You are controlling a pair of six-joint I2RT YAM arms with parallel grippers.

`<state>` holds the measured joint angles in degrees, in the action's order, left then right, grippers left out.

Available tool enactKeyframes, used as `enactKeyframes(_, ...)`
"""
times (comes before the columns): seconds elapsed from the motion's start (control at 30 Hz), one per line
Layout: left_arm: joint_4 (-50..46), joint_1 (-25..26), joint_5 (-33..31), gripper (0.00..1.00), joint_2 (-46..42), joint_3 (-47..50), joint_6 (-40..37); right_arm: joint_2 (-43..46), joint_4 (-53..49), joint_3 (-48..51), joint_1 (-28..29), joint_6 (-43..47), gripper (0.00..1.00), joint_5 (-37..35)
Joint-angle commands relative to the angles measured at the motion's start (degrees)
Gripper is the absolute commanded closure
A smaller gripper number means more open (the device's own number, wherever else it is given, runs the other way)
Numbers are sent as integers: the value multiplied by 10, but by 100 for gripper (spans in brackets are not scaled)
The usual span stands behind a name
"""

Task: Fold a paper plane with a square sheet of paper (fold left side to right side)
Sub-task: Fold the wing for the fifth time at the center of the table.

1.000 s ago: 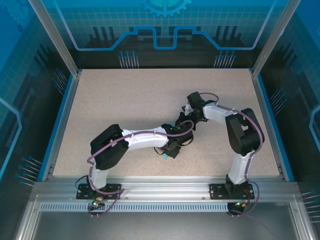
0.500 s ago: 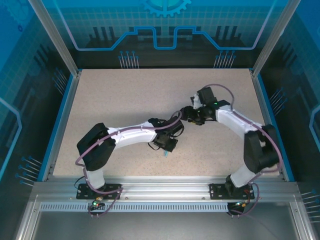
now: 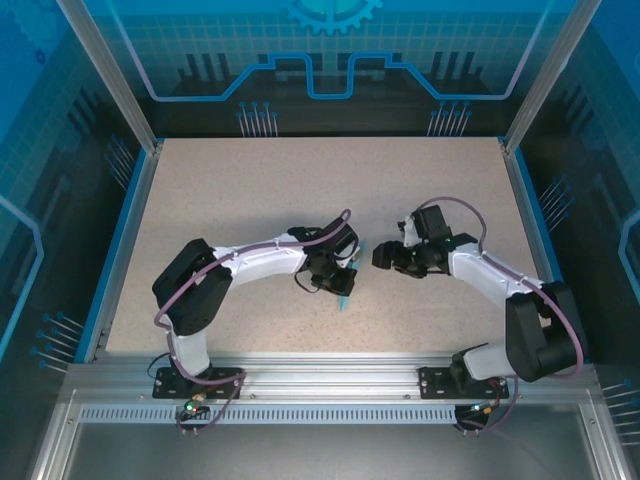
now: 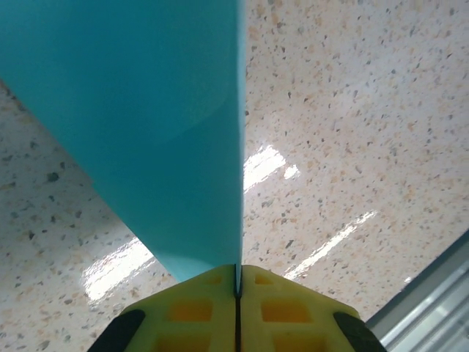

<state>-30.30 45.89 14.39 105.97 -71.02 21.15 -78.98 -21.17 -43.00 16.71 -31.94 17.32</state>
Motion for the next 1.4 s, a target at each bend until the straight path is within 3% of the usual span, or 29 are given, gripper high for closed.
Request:
enactKeyframes(0.0, 36, -20, 81, 91, 18, 12, 20, 28, 50, 41, -2, -9, 28, 22)
enactKeyframes(0.33, 126, -70, 186, 91, 34, 53, 53, 42, 203, 132, 20, -71, 28, 51)
enactKeyframes(0.73, 219, -111, 256, 91, 45, 102, 99, -43, 348, 136, 50, -143, 32, 51)
enactKeyframes(1.37, 300, -145, 298, 93, 63, 147, 153, -159, 410, 71, 87, -200, 43, 25)
